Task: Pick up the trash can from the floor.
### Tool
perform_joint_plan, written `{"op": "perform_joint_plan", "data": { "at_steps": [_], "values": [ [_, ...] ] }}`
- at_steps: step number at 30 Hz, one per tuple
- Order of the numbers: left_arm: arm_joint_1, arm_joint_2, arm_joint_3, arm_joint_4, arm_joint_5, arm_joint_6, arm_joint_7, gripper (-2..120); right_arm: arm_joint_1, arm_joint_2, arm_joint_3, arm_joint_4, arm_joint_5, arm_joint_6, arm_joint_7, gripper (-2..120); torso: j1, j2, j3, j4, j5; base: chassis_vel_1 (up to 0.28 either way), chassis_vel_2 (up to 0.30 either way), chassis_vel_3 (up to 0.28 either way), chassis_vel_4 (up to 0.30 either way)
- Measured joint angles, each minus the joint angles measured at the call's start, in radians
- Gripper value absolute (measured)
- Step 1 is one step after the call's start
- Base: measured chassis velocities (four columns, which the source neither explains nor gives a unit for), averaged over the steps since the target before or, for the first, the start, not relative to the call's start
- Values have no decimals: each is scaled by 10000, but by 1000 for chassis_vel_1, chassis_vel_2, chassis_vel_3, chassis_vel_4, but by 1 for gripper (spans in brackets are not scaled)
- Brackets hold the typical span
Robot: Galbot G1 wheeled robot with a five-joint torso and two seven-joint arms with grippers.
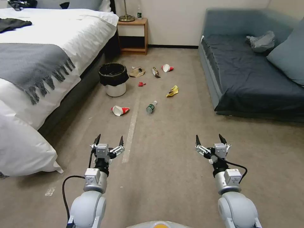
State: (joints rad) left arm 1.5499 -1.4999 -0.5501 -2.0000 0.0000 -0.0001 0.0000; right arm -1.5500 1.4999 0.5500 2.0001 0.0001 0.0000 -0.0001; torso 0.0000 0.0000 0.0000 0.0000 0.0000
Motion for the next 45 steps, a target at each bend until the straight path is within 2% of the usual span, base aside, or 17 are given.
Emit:
{"op": "perform_joint_plan", "data": {
  "at_steps": [24,27,29,32,35,36,38,41,42,44,45],
  "values": [
    [24,15,1,-39,-58,0,-6,100,-72,6,23,44,52,-6,-17,100,0,0,0,0,0,0,0,0,0],
    [198,139,20,-281,-516,0,-154,100,-549,69,241,513,429,-89,-243,100,0,0,0,0,0,0,0,0,0],
    [527,364,55,-705,-1367,-5,-445,100,-1387,192,626,1320,1090,-253,-641,100,0,0,0,-1,0,0,0,0,0],
    [732,500,92,-976,-1900,-11,-634,100,-1935,273,877,1854,1522,-367,-902,100,0,0,0,-2,-2,0,0,0,0],
    [1214,828,160,-1609,-3166,-30,-1070,100,-3227,456,1464,3108,2545,-621,-1527,100,0,0,0,-1,-2,0,0,0,0],
    [1214,828,160,-1609,-3166,-30,-1070,100,-3227,456,1464,3108,2545,-621,-1527,100,0,0,0,-1,-2,0,0,0,0],
    [1533,1049,202,-2036,-3997,-47,-1351,100,-4101,586,1860,3958,3236,-797,-1942,100,0,0,-1,-2,-1,0,0,0,0],
    [1684,1147,226,-2233,-4393,-54,-1482,100,-4338,628,1970,4195,3552,-818,-2142,100,0,0,-1,-5,-6,0,0,0,0],
    [1858,1265,254,-2455,-4835,-60,-1631,100,-4447,668,1996,4321,3925,-794,-2390,100,-1,1,-1,1,1,0,0,0,0],
    [1911,1307,257,-2530,-4990,-81,-1685,100,-4464,676,2002,4337,4014,-781,-2454,100,-1,0,-1,3,5,0,0,0,0],
    [1953,1419,232,-2438,-5350,-540,-1410,100,-4468,683,2006,4341,4076,-762,-2502,100,-1,0,-1,2,0,0,0,0,0]
  ]
}}
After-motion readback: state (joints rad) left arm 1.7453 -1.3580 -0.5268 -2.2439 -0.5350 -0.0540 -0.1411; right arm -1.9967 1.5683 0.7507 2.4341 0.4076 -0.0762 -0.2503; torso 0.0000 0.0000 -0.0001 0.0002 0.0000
